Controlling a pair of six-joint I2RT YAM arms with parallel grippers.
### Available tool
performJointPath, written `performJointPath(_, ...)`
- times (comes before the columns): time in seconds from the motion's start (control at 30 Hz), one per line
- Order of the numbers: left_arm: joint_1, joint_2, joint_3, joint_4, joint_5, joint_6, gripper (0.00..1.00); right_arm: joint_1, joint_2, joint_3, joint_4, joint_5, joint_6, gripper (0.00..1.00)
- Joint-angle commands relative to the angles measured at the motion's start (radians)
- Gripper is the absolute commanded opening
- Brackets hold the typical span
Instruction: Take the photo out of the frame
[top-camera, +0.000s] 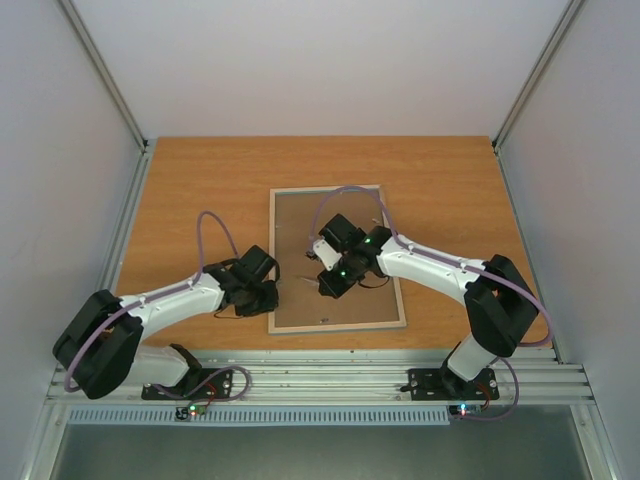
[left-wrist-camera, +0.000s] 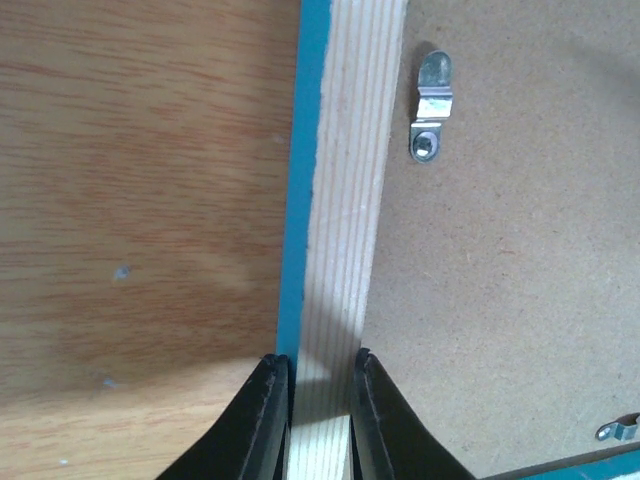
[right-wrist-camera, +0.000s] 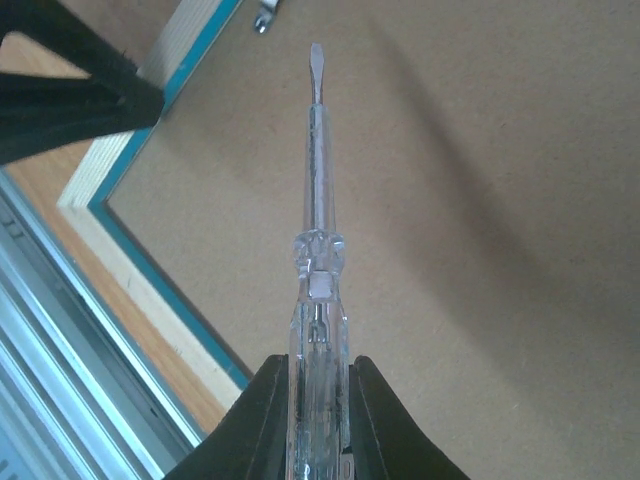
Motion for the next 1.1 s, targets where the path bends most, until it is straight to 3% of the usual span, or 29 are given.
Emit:
performJointPath(0.0,-0.043,-0.014,-0.019,0.006,0.032,-0.039,0.09,-0.017,-0.022,-0.012,0.046,0.018,0.03,0.01)
performJointPath(0.4,-0.144,-0.087,-0.054,-0.066,0.014,-0.09,0.1,-0.06,0.001,0.0,0.084,0.025,0.045,0.01)
performJointPath(0.7,-0.14,-0.179,-0.023,-0.181,-0.088,-0.058,0.37,-0.071,0.043,0.041,0.096,0.012,0.042,0.01)
performJointPath(0.8,-0.11,-0.184,0.018,-0.183,-0.096,-0.026,0.46,-0.083,0.06,0.059,0.106,0.002,0.044,0.01)
performJointPath(1.07,0.085,-0.106,0.092,-0.101,-0.024,0.111,0.55,-0.111,0.135,0.122,0.13,-0.011,0.053,0.01)
